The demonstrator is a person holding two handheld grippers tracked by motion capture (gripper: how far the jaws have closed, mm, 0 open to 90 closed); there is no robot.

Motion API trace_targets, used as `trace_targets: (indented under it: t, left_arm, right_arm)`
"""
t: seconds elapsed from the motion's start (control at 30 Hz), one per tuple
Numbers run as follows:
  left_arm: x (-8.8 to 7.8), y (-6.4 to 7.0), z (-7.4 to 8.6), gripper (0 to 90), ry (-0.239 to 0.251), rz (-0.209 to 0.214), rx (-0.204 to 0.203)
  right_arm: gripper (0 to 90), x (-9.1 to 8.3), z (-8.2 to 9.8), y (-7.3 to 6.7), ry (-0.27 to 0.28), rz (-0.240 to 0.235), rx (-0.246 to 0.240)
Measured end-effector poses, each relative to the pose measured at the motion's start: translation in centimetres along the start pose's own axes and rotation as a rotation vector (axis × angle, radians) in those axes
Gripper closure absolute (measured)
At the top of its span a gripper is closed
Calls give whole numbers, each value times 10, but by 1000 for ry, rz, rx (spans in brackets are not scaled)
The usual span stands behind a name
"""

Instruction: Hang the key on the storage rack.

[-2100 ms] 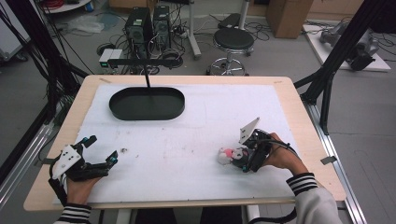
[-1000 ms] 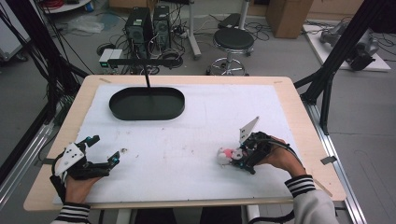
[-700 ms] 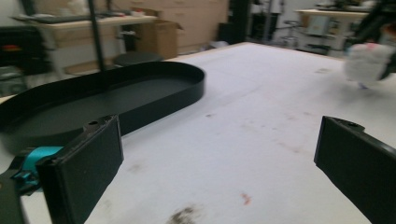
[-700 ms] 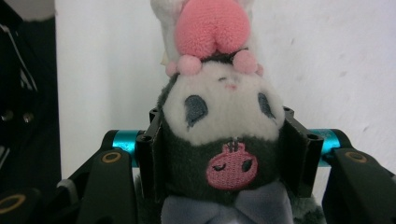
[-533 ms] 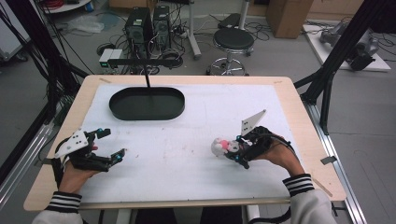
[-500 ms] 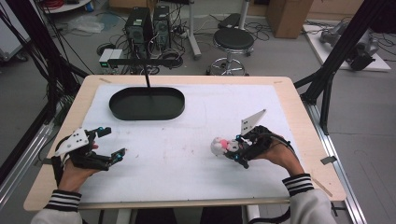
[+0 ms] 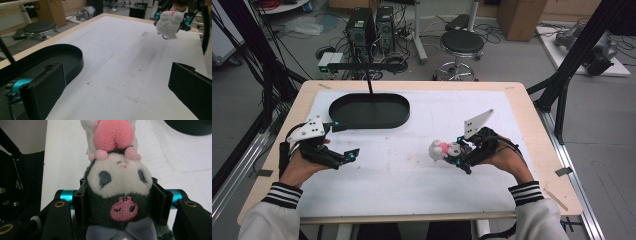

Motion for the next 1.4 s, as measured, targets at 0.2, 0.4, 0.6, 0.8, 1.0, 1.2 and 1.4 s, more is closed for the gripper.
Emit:
trace_targets:
  t: [0.2, 0.4, 0.6, 0.8, 1.0, 1.2, 1.4]
  left_arm:
    - [13, 8, -19, 17, -29, 57, 46]
    - [24, 16, -33, 17, -53, 98, 87]
    - [36, 27, -49, 18, -83, 141, 128]
    - [48, 36, -61, 18, -109, 178, 173]
    - [63, 44, -67, 17, -145, 207, 198]
    - [77, 54, -72, 17, -170, 236, 224]
    - [89, 62, -73, 17, -196, 258, 243]
  right_arm:
    - [431, -1, -13, -2, -2, -4, -26]
    - [431, -2, -25, -3, 5, -9, -37]
    - [431, 0, -30, -2, -7, -11, -47]
    - [431, 3, -38, -3, -21, -15, -64]
    - [431, 4, -45, -5, -19, -22, -65]
    - [431, 8, -49, -5, -30, -30, -75]
    - [431, 10, -54, -6, -21, -32, -79]
Point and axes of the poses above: each handheld gripper's, and its own axes: x roughly forward along the jaws, z roughly out of its underside, y roughly to its right, the point moved 8 cm from there along x, roughly forward along the jaws, and after that the axes turned 13 degrees about -y, right-handed, at the moved point
